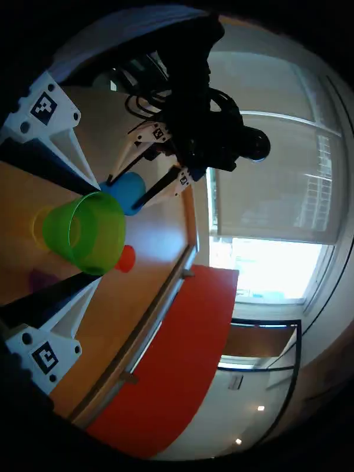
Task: Pour water
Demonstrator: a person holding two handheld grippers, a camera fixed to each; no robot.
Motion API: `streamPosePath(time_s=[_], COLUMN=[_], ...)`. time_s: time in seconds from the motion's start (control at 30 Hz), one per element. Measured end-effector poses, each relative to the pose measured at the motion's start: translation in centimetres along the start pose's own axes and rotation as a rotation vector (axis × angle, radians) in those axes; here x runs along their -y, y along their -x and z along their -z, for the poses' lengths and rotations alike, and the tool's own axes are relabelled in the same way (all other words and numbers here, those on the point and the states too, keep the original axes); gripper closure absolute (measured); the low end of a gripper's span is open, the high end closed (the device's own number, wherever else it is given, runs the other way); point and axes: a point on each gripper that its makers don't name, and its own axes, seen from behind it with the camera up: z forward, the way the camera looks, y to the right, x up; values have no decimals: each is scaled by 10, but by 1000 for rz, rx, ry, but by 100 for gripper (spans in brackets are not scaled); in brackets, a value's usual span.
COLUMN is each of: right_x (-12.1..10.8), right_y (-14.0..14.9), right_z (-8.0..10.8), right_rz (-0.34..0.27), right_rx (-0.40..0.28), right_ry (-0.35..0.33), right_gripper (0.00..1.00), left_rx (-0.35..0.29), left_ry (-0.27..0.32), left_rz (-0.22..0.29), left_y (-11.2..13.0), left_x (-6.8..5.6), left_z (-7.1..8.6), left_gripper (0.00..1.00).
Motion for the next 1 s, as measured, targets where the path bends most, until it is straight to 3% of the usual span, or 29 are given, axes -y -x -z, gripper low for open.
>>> streamPosePath(time_s=[0.5, 1.0], right_x=[-4, -4], right_y=[44, 73], right_z=[5, 6], right_rz=[-15, -32], right_rx=[80, 121], right_ry=[6, 10], right_gripper=[8, 8], left_rx=[100, 171], left_ry=[53, 79], left_rz=[-16, -46], left_y=[39, 67], left_x=[-14, -20], left_z=[-24, -43], left_gripper=[10, 10])
